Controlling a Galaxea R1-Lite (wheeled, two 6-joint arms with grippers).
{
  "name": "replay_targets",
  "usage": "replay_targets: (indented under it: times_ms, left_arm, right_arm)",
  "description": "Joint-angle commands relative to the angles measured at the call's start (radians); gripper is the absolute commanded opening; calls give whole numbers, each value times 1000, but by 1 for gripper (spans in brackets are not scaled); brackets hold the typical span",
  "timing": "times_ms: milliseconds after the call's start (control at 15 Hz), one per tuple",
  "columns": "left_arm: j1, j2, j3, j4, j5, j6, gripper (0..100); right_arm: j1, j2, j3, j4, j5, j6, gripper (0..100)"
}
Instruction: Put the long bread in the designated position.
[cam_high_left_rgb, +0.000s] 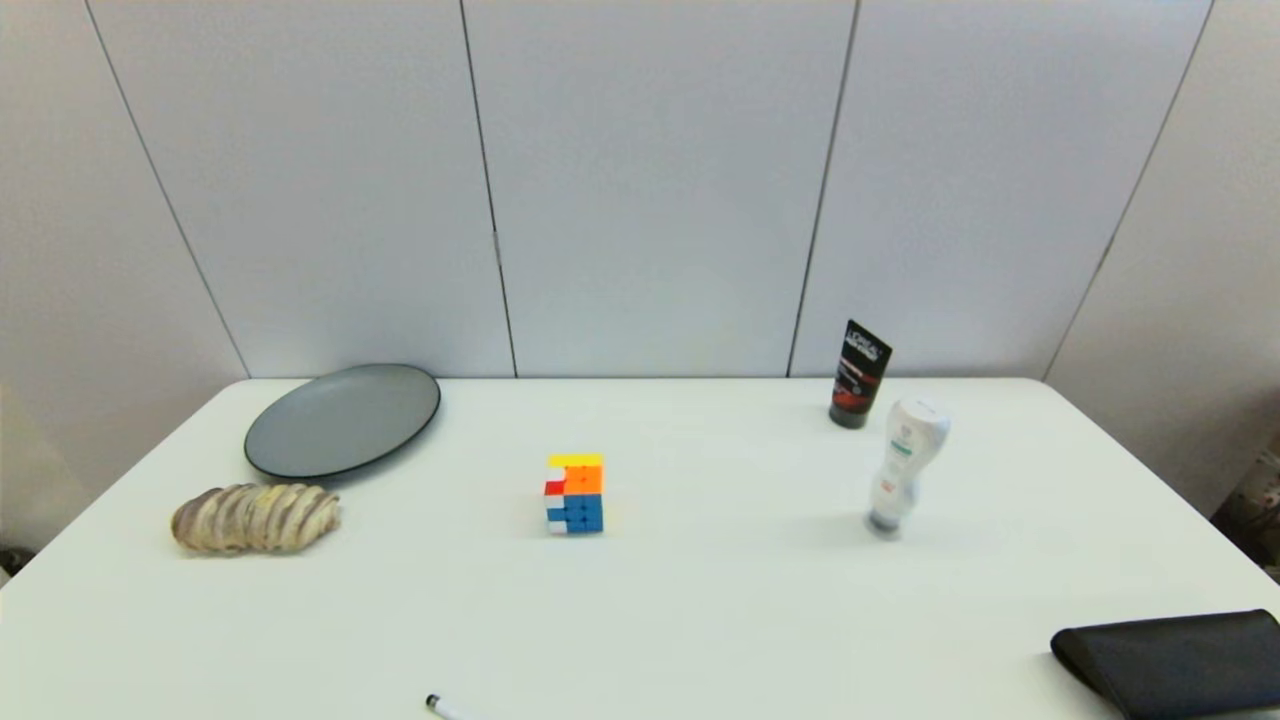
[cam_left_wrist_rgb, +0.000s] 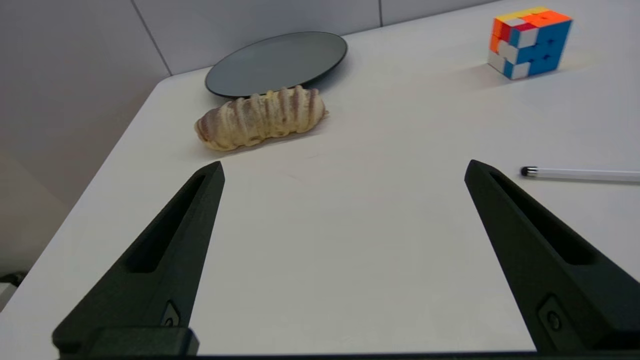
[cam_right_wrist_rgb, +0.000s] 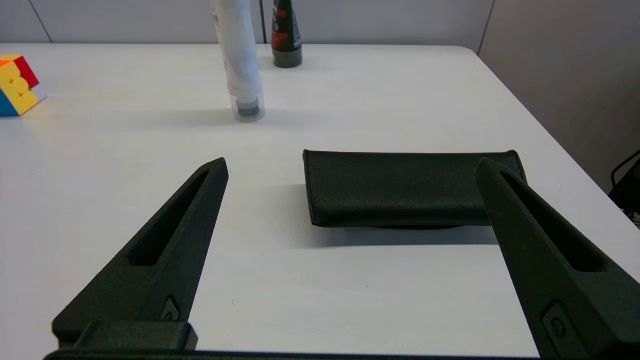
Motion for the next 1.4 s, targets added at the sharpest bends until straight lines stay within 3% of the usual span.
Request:
replay_targets:
  times_ms: [67,333,1400]
  left_arm:
    - [0,-13,45,-45,13,-46,100]
    - [0,-13,45,-42,15,-101,100]
    - [0,-13,45,-42,16,-104,100]
  right_arm:
    - [0,0,0,-1,0,-1,100]
    - [0,0,0,-1,0,-1,100]
    - [0,0,0,-1,0,-1,100]
